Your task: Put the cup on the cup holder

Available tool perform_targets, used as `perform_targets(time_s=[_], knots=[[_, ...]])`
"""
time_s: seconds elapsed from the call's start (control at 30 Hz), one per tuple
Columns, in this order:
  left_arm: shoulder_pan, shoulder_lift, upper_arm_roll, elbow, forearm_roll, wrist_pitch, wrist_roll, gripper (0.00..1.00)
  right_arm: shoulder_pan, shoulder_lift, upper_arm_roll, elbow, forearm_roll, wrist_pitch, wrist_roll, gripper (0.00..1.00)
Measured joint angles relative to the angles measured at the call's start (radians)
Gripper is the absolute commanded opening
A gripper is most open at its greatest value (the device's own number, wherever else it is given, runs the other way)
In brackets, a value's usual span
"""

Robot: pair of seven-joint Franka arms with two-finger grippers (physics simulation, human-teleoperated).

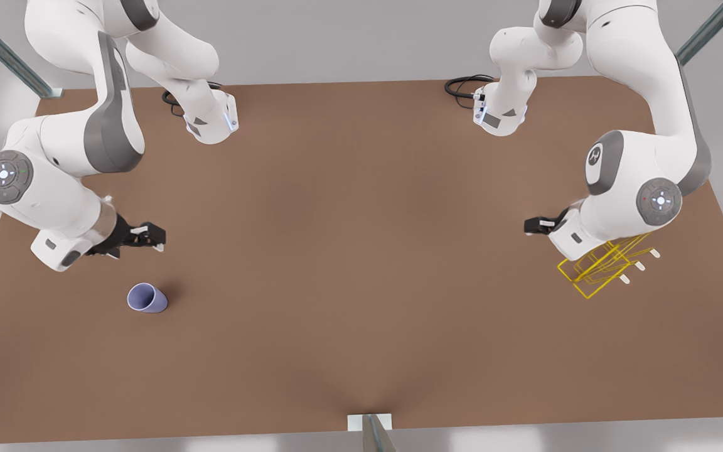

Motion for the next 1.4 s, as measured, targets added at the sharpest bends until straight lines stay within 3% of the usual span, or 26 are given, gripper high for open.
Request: perform_targets(time_s=[0.17, 0.33, 0.67, 0.9, 1.4], knots=[[0.0, 0.022, -0.003, 0.04, 0.024, 0.065, -0.006, 1.0, 0.005, 0.001, 0.0, -0.006, -0.002, 0.079, 0.001, 1.0], [-0.005, 0.13, -0.003, 0.05, 0.102, 0.088, -0.011, 1.0, 0.016, 0.069, 0.002, -0.016, -0.009, 0.117, 0.0, 1.0], [-0.006, 0.137, -0.003, 0.045, 0.129, 0.099, -0.021, 1.0, 0.007, 0.187, -0.003, -0.056, -0.034, 0.138, 0.004, 1.0], [-0.003, 0.139, -0.003, 0.041, 0.132, 0.1, -0.028, 1.0, -0.216, 0.198, 0.078, -0.191, -0.079, 0.242, -0.014, 1.0], [-0.003, 0.17, -0.001, 0.034, 0.138, 0.102, -0.036, 1.0, -0.268, 0.224, 0.122, -0.369, -0.196, 0.501, -0.06, 1.0]])
